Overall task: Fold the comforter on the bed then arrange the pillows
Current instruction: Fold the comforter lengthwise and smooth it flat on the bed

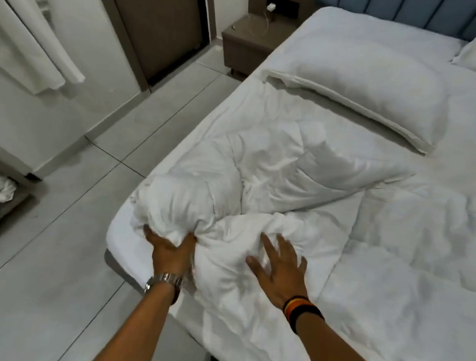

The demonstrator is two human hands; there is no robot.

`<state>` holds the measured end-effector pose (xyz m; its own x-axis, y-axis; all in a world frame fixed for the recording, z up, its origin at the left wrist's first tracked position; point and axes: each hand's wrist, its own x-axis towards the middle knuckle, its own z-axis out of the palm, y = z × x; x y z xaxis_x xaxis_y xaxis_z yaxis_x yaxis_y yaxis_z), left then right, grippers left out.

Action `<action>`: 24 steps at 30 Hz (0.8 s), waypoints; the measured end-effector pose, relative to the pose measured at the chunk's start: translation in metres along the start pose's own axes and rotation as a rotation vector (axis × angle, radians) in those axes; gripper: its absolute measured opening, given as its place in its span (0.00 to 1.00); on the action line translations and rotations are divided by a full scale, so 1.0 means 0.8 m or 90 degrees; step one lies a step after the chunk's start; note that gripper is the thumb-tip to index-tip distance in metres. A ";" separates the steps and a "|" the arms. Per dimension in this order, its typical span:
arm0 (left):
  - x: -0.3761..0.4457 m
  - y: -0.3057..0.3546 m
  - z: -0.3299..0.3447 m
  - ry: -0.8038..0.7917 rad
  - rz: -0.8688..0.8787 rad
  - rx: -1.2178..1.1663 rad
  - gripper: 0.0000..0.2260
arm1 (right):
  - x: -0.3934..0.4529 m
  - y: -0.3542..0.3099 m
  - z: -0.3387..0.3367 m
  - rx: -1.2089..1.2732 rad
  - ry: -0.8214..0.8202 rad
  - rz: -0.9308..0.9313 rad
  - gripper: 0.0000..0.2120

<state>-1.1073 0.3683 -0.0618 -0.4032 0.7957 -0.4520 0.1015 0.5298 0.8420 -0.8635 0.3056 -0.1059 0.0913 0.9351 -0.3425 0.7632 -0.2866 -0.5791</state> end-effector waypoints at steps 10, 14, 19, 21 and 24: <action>0.266 0.092 -0.078 0.047 0.006 0.018 0.31 | 0.148 -0.139 -0.021 -0.001 0.199 -0.071 0.45; 0.380 0.117 -0.035 -0.227 -0.027 0.234 0.25 | 0.223 -0.184 0.019 0.038 0.170 0.005 0.43; 0.385 0.108 0.028 -0.423 -0.046 0.335 0.56 | 0.244 -0.198 0.067 0.044 0.112 0.069 0.46; 0.382 0.109 0.044 -0.469 -0.041 0.327 0.65 | 0.238 -0.200 0.077 0.038 0.113 0.089 0.46; 0.378 0.128 0.046 -0.557 -0.031 0.341 0.64 | 0.236 -0.218 0.078 -0.008 0.090 0.099 0.45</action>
<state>-1.1851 0.6741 -0.1235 0.3649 0.5914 -0.7191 0.5821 0.4579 0.6719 -1.0193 0.5192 -0.1154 0.2974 0.8997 -0.3196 0.7402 -0.4287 -0.5180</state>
